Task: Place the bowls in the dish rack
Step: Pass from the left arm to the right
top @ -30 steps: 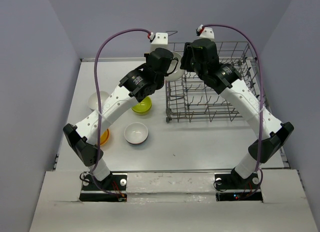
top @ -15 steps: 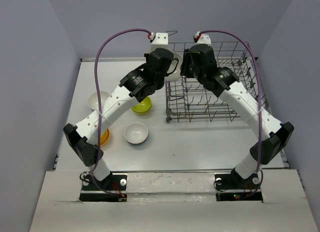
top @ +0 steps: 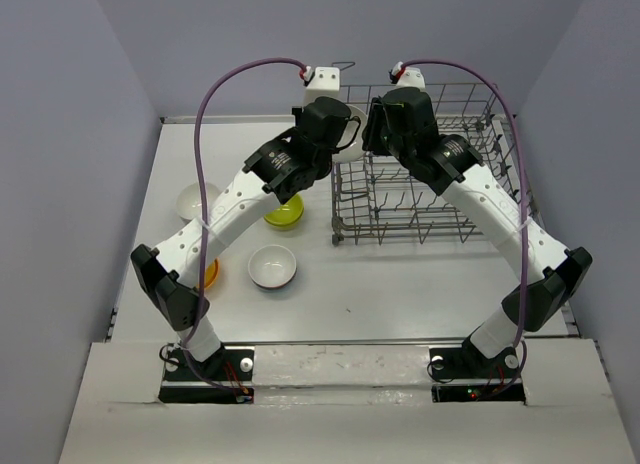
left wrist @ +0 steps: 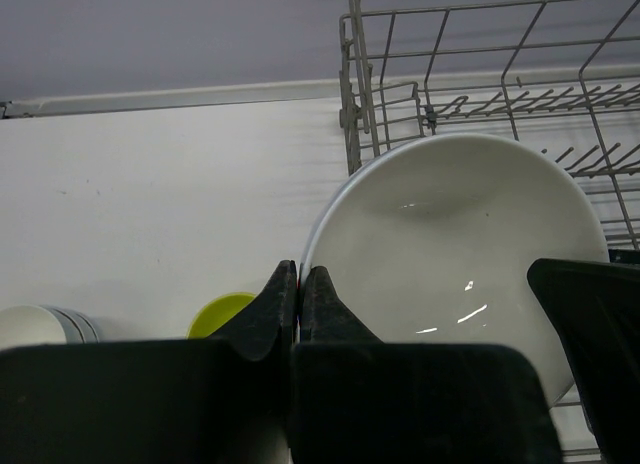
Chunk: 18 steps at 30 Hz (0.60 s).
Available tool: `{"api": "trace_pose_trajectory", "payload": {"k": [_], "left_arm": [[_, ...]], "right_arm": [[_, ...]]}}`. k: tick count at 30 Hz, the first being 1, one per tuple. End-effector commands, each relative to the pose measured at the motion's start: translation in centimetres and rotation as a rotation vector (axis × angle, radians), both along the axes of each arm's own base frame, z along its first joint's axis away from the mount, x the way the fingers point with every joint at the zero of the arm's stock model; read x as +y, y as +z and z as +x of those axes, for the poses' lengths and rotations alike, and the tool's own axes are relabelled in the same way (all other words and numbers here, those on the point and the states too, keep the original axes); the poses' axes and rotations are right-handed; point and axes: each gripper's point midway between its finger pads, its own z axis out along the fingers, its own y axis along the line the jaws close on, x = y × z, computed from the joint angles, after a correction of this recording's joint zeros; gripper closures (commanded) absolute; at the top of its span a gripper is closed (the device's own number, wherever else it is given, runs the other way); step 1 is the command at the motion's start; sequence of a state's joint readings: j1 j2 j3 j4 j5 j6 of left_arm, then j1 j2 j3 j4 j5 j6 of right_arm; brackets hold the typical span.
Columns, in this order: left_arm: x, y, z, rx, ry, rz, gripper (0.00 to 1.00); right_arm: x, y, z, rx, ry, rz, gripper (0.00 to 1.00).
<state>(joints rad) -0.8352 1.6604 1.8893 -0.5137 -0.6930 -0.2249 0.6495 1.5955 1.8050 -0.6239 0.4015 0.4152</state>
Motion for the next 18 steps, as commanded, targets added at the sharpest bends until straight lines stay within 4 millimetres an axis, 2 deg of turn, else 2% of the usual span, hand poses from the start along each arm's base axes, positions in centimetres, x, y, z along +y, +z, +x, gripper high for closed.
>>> {"api": "trace_pose_trajectory", "payload": {"k": [1, 9, 18], "left_arm": [[-0.1, 3.1, 0.6, -0.095, 0.04, -0.095, 1.0], [-0.2, 2.9, 0.8, -0.094, 0.041, -0.093, 1.0], [0.0, 3.3, 0.7, -0.102, 0.044, -0.094, 1.0]], "right_arm": [[-0.1, 3.0, -0.8, -0.061, 0.013, 0.053, 0.62], [-0.2, 3.1, -0.8, -0.063, 0.009, 0.053, 0.71], [-0.1, 2.0, -0.8, -0.042, 0.01, 0.039, 0.71]]}}
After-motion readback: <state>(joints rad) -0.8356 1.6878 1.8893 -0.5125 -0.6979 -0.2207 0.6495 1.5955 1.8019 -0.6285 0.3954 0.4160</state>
